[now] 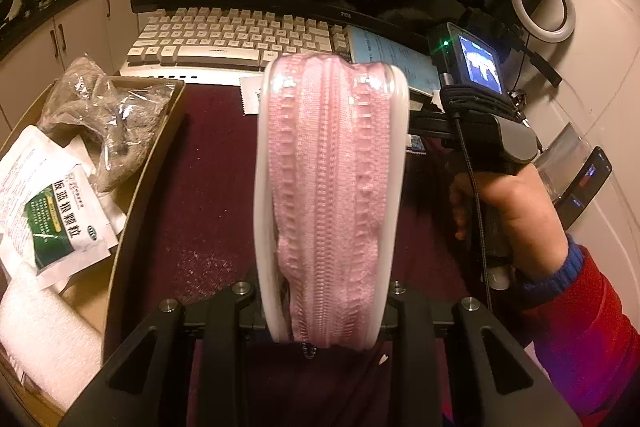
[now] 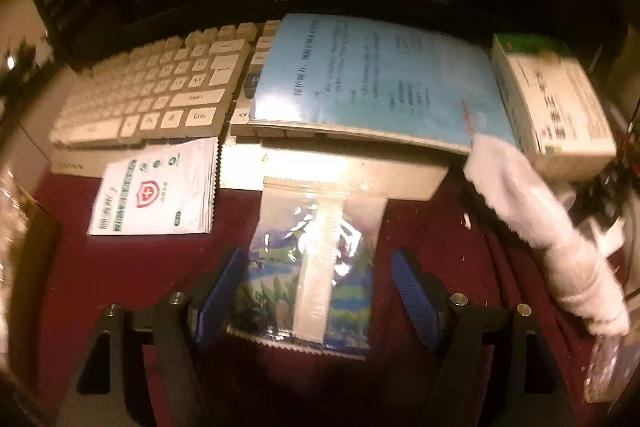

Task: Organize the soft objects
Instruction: 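Lift and carry the pink pouch and sachet bag with both grippers toward the box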

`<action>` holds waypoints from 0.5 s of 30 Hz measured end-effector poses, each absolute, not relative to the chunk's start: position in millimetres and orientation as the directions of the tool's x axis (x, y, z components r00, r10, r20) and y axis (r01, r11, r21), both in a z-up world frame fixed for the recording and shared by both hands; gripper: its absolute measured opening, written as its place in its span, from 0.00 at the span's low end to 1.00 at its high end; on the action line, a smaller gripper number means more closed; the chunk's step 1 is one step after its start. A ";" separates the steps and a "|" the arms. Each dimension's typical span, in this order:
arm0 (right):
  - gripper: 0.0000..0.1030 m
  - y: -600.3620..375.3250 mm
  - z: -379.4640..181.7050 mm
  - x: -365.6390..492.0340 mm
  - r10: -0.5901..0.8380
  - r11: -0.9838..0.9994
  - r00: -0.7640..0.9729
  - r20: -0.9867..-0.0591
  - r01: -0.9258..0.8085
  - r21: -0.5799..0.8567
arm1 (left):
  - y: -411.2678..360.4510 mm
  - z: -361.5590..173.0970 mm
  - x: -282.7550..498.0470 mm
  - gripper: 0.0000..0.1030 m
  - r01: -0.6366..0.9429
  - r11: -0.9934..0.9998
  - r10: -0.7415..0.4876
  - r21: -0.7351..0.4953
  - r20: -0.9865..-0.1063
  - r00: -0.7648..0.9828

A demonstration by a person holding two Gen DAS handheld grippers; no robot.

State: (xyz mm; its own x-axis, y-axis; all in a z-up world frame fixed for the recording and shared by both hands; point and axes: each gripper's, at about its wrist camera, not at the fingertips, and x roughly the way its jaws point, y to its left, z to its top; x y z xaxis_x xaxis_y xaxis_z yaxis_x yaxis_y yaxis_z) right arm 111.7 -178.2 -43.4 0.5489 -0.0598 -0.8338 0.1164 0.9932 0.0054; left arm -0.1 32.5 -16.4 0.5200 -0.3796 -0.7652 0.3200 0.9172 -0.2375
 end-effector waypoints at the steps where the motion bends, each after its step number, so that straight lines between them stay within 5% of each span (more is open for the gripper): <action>1: 0.69 -176.8 -42.9 111.5 -0.054 0.994 0.553 -0.832 0.111 0.009 | 33.9 -15.5 -0.8 0.28 0.318 0.917 -0.380 -0.239 -0.764 0.521; 5: 0.57 -176.3 -40.6 109.8 -0.050 0.994 0.550 -0.833 0.105 0.009 | 39.5 -13.9 -2.0 0.28 0.308 0.918 -0.383 -0.249 -0.758 0.528; 15: 0.52 -200.4 -29.4 78.7 0.013 0.990 0.579 -0.815 0.106 0.091 | 49.4 -6.7 -8.2 0.28 0.304 0.919 -0.383 -0.250 -0.747 0.544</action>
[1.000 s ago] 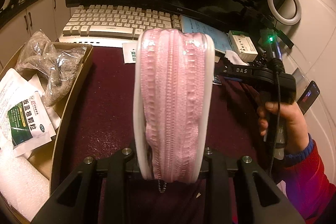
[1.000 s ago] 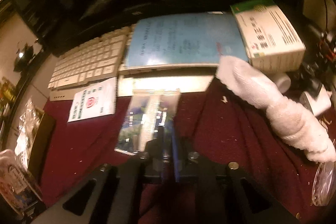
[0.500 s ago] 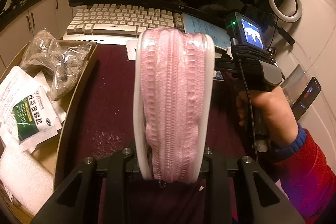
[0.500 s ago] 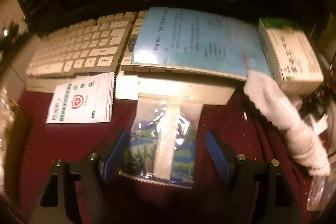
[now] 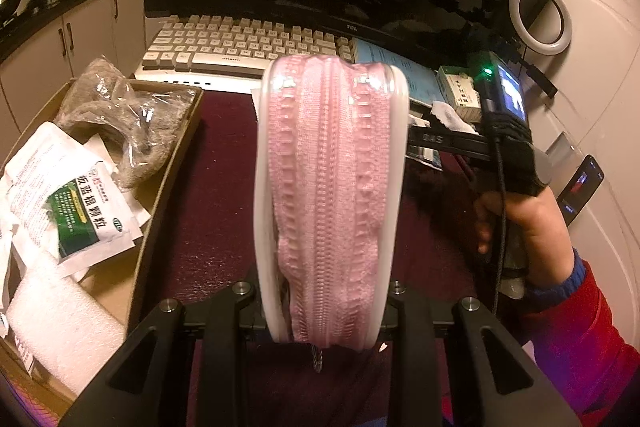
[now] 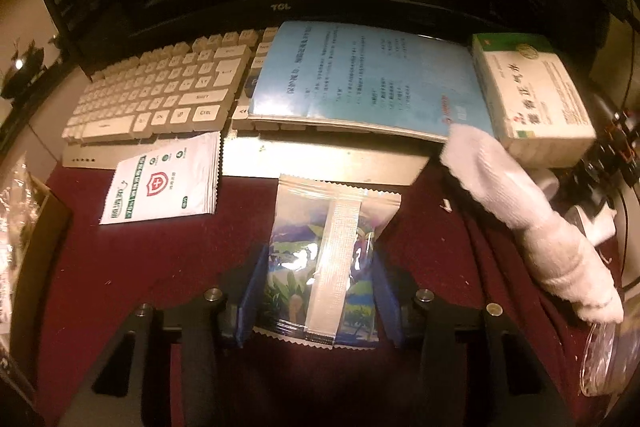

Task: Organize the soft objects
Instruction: 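Lift and carry the pink pouch and sachet bag with both grippers toward the box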

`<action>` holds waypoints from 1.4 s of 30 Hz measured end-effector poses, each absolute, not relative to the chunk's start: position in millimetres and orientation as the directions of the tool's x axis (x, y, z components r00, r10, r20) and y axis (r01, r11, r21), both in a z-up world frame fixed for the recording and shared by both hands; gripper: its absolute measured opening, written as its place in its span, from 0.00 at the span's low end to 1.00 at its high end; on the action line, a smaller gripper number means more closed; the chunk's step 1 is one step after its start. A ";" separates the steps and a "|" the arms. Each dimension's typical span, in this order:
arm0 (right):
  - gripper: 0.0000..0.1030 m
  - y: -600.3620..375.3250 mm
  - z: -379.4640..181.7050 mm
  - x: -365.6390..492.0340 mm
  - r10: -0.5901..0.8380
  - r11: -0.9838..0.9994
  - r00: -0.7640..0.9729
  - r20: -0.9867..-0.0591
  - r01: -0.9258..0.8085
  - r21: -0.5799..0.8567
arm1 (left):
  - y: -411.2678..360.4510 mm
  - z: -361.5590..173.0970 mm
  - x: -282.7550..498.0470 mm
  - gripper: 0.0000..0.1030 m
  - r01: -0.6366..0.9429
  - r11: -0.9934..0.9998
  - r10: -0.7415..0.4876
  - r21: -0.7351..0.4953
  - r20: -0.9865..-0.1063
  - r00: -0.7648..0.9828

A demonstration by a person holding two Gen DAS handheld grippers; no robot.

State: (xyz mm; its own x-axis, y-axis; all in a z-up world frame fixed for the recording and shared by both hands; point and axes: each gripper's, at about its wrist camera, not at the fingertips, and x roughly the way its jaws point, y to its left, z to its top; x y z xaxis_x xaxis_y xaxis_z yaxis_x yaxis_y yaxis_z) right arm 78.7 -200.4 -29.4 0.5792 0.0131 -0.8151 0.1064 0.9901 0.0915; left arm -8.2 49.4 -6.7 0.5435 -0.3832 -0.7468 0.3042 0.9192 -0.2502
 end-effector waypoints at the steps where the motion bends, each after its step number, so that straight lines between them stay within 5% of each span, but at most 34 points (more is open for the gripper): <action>1: 0.52 -202.8 -27.7 75.6 0.022 0.989 0.583 -0.812 0.105 0.103 | 50.3 -5.5 -8.5 0.28 0.303 0.919 -0.383 -0.251 -0.745 0.546; 42: 0.53 -87.5 36.7 33.0 0.329 0.943 0.624 -0.709 -0.262 0.207 | 124.3 40.8 -27.0 0.28 0.173 0.972 -0.236 -0.161 -0.704 0.669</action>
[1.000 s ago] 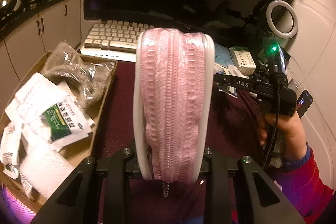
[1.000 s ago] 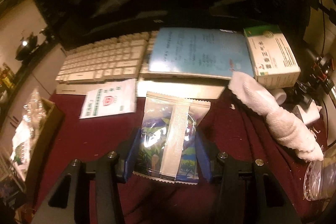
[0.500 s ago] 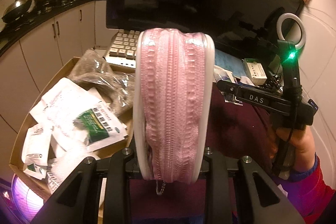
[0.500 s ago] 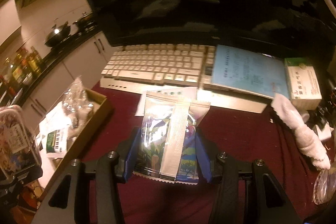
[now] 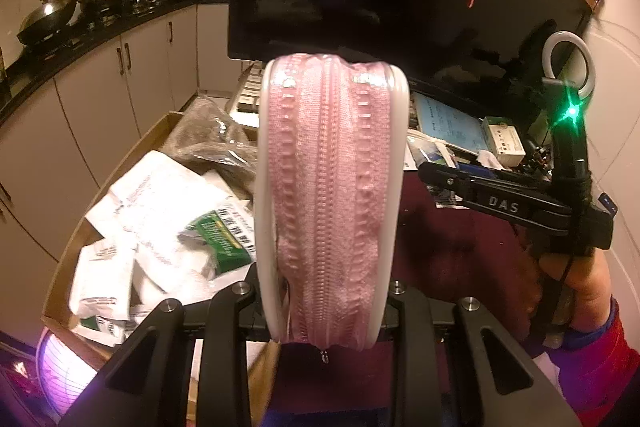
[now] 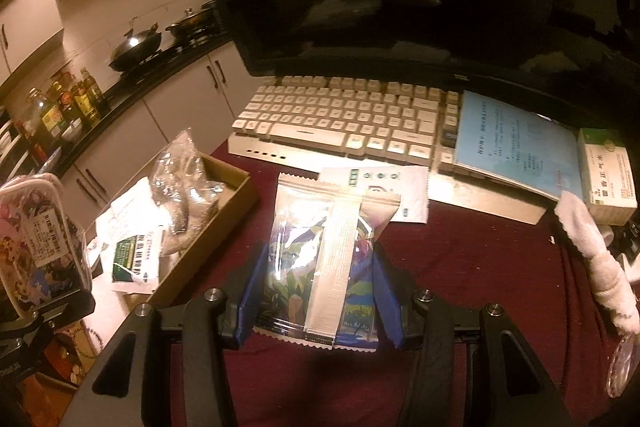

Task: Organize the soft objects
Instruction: 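Lift and carry the pink pouch and sachet bag with both grippers toward the box, then lower the pink pouch and sachet bag into the box and open both grippers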

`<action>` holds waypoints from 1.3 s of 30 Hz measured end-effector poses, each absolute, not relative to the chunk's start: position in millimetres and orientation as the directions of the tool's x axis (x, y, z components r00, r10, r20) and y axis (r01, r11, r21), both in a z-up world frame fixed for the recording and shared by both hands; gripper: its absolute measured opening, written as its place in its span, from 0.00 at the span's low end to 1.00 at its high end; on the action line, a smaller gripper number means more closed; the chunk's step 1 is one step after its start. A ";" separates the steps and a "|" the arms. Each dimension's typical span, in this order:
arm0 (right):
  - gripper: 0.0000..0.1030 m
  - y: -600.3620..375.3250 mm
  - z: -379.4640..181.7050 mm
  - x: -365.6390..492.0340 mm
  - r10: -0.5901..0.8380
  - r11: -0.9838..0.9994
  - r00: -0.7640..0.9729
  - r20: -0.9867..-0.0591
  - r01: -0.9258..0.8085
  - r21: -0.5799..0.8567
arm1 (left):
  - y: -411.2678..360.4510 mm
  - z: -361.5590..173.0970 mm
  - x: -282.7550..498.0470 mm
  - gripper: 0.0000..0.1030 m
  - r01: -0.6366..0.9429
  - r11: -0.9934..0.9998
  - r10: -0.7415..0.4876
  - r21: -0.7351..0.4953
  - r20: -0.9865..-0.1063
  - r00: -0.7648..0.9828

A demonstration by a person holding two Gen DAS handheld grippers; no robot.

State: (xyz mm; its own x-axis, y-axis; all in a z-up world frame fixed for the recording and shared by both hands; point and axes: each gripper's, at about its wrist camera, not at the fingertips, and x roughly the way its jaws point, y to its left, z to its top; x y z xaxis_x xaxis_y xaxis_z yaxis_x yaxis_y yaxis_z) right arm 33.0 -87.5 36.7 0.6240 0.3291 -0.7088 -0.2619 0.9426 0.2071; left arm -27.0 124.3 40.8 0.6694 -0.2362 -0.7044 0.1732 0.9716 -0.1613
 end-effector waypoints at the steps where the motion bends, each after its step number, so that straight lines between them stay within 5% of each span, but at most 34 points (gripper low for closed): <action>1: 0.53 -86.0 37.1 32.8 0.337 0.940 0.622 -0.707 -0.270 0.210 | 128.6 41.7 -27.5 0.28 0.164 0.975 -0.224 -0.152 -0.705 0.673; 18: 0.53 -11.3 37.1 32.6 0.492 0.854 0.523 -0.696 -0.443 0.271 | 212.8 16.0 -5.2 0.28 -0.044 0.997 -0.019 -0.057 -0.792 0.610; 39: 0.57 82.2 -3.2 59.4 0.566 0.763 0.393 -0.725 -0.582 0.280 | 216.2 -5.6 17.9 0.30 -0.046 0.999 0.042 0.019 -0.815 0.577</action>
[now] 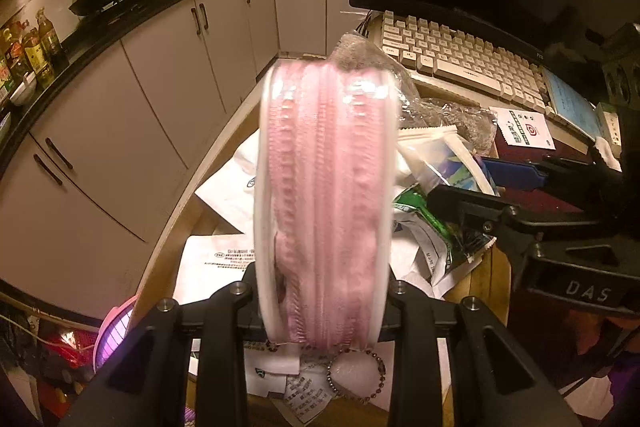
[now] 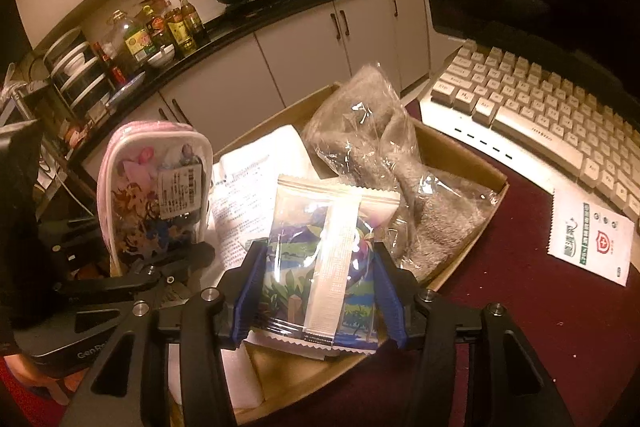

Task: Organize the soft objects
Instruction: 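Lower the pink pouch and sachet bag into the box and open both grippers, then move both tools back over the desk toward the wipe packet and white towel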

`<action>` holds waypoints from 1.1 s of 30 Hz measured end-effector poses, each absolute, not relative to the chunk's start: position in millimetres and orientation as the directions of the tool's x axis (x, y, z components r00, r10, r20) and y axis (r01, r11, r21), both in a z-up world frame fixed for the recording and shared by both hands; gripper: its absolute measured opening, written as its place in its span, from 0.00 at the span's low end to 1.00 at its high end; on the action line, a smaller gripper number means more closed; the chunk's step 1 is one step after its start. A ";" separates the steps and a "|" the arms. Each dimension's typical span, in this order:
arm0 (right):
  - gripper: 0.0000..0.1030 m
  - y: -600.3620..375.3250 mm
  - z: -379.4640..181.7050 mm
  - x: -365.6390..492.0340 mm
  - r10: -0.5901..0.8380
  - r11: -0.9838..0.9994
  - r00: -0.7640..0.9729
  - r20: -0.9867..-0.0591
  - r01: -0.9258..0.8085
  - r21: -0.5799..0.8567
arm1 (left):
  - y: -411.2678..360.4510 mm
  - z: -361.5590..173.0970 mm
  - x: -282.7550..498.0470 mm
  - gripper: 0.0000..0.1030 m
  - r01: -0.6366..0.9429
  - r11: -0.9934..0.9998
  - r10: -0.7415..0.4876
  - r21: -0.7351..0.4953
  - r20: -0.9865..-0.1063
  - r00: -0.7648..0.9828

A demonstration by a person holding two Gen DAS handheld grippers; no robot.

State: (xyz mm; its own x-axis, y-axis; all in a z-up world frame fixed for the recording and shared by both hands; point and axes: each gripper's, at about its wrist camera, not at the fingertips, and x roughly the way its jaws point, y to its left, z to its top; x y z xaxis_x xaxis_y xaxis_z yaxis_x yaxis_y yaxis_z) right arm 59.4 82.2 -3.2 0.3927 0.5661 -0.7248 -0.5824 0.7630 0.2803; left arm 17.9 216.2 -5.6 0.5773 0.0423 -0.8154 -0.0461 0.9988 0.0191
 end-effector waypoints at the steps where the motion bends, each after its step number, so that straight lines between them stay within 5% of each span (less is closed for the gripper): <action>1: 0.58 82.7 -3.4 59.5 0.570 0.761 0.390 -0.723 -0.583 0.285 | 216.0 -5.7 18.8 0.30 -0.046 0.999 0.043 0.020 -0.815 0.578; 9: 0.65 75.2 5.4 50.1 0.579 0.760 0.408 -0.706 -0.584 0.286 | 214.2 -2.4 15.3 0.45 -0.058 0.998 0.058 0.029 -0.809 0.584; 17: 0.72 54.2 26.0 29.6 0.584 0.763 0.454 -0.673 -0.589 0.266 | 211.4 5.5 7.1 0.81 -0.082 0.996 0.075 0.033 -0.793 0.604; 33: 0.82 -55.2 15.7 22.0 0.451 0.881 0.534 -0.715 -0.393 0.262 | 192.9 44.1 -10.2 0.89 -0.082 0.996 0.074 0.024 -0.730 0.679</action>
